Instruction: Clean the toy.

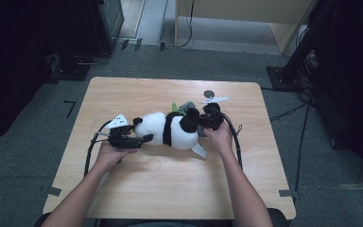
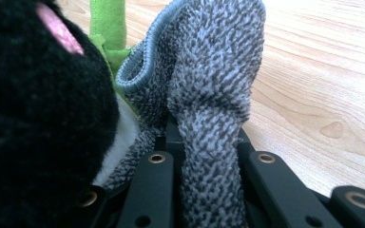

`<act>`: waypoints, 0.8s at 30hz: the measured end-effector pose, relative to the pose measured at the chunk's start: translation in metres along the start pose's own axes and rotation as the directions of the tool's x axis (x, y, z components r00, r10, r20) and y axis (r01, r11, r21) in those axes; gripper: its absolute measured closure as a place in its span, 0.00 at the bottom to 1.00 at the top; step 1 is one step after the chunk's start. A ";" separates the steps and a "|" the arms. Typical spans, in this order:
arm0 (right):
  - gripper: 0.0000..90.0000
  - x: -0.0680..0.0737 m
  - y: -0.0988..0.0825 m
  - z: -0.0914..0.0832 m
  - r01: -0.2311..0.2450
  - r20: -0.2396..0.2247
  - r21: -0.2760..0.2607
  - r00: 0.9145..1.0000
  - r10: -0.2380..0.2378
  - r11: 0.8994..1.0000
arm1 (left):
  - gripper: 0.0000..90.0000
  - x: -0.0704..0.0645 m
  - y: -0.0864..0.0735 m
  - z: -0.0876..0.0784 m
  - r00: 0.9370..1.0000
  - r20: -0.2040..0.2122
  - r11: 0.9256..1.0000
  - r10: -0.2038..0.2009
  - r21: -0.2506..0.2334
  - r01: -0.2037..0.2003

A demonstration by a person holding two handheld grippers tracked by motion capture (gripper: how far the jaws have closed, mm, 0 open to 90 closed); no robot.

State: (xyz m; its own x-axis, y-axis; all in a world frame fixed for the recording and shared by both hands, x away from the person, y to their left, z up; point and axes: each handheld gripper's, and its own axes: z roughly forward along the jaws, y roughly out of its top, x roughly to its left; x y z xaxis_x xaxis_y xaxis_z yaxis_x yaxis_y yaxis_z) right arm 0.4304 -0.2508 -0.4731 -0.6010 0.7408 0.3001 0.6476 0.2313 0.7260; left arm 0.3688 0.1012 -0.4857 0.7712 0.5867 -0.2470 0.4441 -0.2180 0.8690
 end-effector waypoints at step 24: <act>0.88 0.017 0.032 -0.088 0.036 0.081 -0.167 0.996 -0.022 0.985 | 0.54 -0.015 0.004 -0.009 0.998 -0.052 0.999 -0.043 0.022 0.045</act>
State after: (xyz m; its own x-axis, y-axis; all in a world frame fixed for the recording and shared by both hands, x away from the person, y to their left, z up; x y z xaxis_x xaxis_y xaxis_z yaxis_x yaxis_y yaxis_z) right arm 0.4000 -0.2859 -0.3902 -0.5754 0.7841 0.2326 0.5383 0.1489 0.8295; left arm 0.3549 0.0988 -0.4740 0.7265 0.6353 -0.2620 0.4880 -0.2085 0.8476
